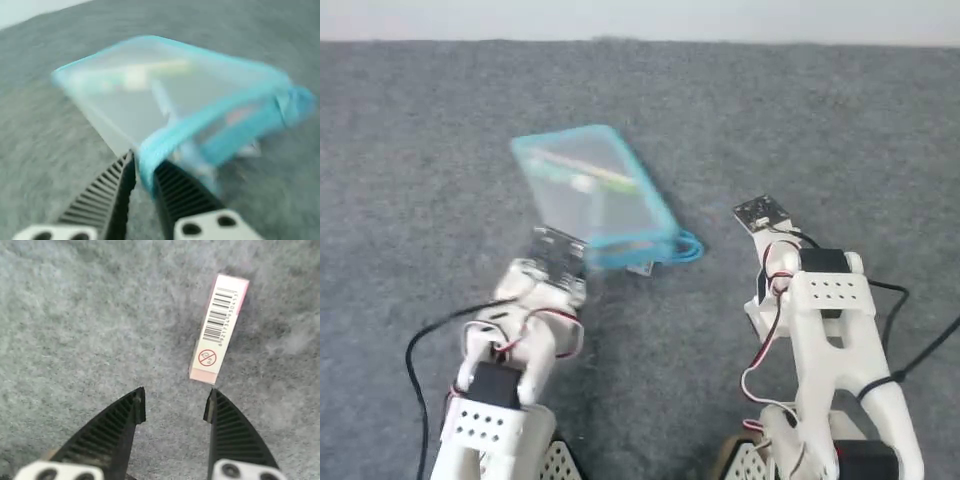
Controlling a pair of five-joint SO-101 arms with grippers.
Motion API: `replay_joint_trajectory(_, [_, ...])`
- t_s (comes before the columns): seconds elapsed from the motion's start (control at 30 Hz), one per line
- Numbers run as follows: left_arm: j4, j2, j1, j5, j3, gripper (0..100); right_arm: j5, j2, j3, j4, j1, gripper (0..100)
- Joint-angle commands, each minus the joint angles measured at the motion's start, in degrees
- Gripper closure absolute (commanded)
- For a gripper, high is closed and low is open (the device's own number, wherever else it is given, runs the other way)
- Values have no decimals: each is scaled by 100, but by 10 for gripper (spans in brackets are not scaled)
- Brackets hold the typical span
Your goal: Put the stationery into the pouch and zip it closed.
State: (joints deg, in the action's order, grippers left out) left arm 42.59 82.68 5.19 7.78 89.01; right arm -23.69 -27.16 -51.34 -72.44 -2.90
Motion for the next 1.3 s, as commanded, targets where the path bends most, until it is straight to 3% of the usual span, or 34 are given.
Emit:
replay_joint_trajectory(0.0, [-185, -97, -756, -941, -505, 988, -211, -242, -18, 48, 40, 794])
replay_joint_trajectory(0.07, [-281, -105, -1442, -1204, -523, 988, -229, -242, -53, 84, 31, 794])
replay_joint_trajectory(0.17, [-141, -97, -870, -607, -409, 988, -229, -242, -70, 101, 22, 794])
replay_joint_trajectory(0.27, [-97, -62, -607, -712, -400, 988, -229, -242, -70, 66, 31, 794])
replay_joint_trajectory(0.47, [-466, -97, -1960, -1275, -479, 988, -185, -242, -79, 92, 101, 794])
replay_joint_trajectory(0.53, [-264, -105, -1354, -905, -505, 988, -185, -251, -79, 101, 84, 794])
replay_joint_trajectory(0.63, [343, -53, 527, 730, -259, 988, -176, -303, -26, 84, 92, 794])
replay_joint_trajectory(0.7, [325, -53, 431, 316, -400, 988, -123, -303, 35, 75, 66, 794])
replay_joint_trajectory(0.77, [149, -70, -193, -396, -541, 988, 79, -303, 132, 92, 66, 794])
replay_joint_trajectory(0.83, [-18, -97, -527, -484, -532, 988, 246, -303, 246, 127, -48, 794])
replay_joint_trajectory(1.27, [-598, -105, -334, -1231, -242, 988, 1538, -303, 1873, -338, -2088, 794])
